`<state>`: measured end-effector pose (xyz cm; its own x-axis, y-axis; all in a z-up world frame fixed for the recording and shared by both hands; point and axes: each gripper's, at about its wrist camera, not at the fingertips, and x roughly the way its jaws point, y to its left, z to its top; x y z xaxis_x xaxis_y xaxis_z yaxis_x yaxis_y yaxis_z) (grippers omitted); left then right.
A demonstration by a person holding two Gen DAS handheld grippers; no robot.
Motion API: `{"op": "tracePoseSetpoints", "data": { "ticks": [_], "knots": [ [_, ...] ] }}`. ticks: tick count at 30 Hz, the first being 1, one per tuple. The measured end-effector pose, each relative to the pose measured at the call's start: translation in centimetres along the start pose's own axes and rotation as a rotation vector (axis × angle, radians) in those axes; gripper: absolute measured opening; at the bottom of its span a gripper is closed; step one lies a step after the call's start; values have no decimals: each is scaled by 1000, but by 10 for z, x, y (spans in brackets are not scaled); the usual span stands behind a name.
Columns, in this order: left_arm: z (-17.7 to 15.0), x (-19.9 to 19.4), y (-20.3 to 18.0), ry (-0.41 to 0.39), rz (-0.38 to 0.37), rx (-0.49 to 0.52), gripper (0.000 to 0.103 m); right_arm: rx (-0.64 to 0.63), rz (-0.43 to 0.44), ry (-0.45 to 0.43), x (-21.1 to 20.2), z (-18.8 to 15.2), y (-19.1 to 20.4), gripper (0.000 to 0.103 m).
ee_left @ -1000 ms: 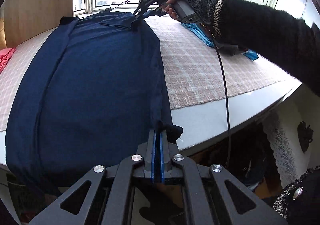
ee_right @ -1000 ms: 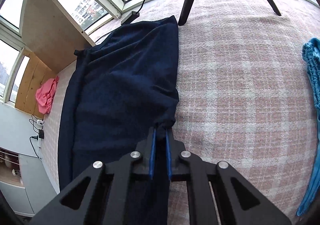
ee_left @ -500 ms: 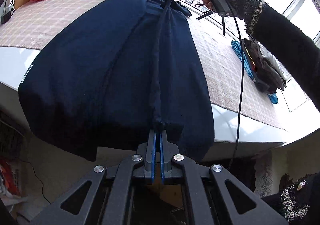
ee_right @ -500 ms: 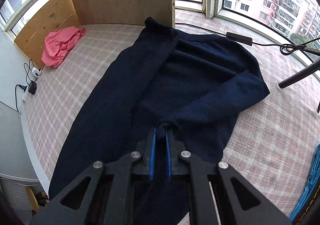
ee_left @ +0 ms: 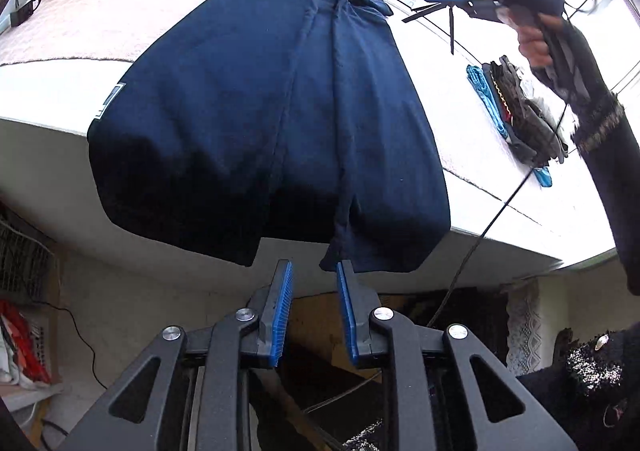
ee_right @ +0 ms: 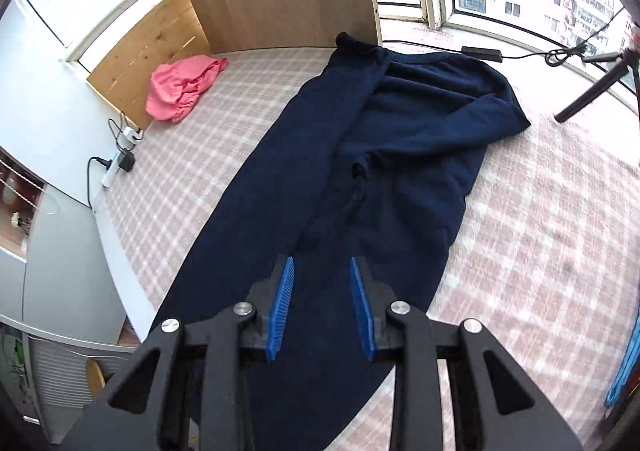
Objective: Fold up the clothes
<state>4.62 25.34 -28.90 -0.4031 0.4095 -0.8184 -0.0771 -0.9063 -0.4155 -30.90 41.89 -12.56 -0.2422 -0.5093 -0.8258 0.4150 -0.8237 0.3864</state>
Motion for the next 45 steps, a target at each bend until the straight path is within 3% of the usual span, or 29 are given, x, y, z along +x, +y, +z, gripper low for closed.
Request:
{"op": "tracePoseSetpoints", "data": {
  "ticks": [3, 5, 7, 9, 10, 11, 13, 18, 20, 22, 30, 34, 35, 37, 42, 45],
  "knots": [
    [7, 6, 3, 15, -47, 3, 20, 72, 132, 23, -32, -99, 2, 29],
    [13, 16, 1, 30, -50, 36, 21, 66, 115, 39, -32, -158, 13, 29],
    [18, 31, -6, 62, -60, 75, 30, 54, 81, 50, -27, -209, 25, 29],
    [23, 47, -16, 78, -35, 134, 32, 68, 88, 74, -16, -241, 32, 29],
    [26, 55, -22, 86, -22, 164, 26, 82, 87, 78, -11, -249, 34, 29],
    [28, 60, -24, 101, -40, 172, 3, 93, 83, 84, -6, -257, 35, 29],
    [31, 61, -22, 118, -45, 155, 3, 98, 66, 91, 1, -267, 38, 29],
    [37, 36, -13, 55, -42, 145, 3, 113, 82, 119, 16, -288, 44, 29],
    [38, 40, -11, 82, -66, 143, 4, 112, 80, 139, 26, -295, 47, 29],
    [40, 44, -10, 112, -92, 140, 5, 110, 72, 147, 36, -296, 47, 30],
    [38, 46, -11, 117, -78, 174, 5, 85, 55, 119, 56, -285, 41, 36],
    [36, 45, -4, 120, -88, 171, 5, 97, 109, 93, 61, -283, 36, 36],
    [35, 43, -2, 120, -90, 173, 5, 104, 135, 82, 61, -283, 36, 30],
    [36, 29, -3, 90, -86, 175, 4, 114, 179, 73, 58, -282, 39, 5],
    [38, -5, -3, 23, -89, 174, 4, 105, 278, 37, 16, -278, 50, 5],
    [33, 21, 5, 77, -82, 150, 4, 143, 265, 76, 20, -276, 43, 5]
  ]
}}
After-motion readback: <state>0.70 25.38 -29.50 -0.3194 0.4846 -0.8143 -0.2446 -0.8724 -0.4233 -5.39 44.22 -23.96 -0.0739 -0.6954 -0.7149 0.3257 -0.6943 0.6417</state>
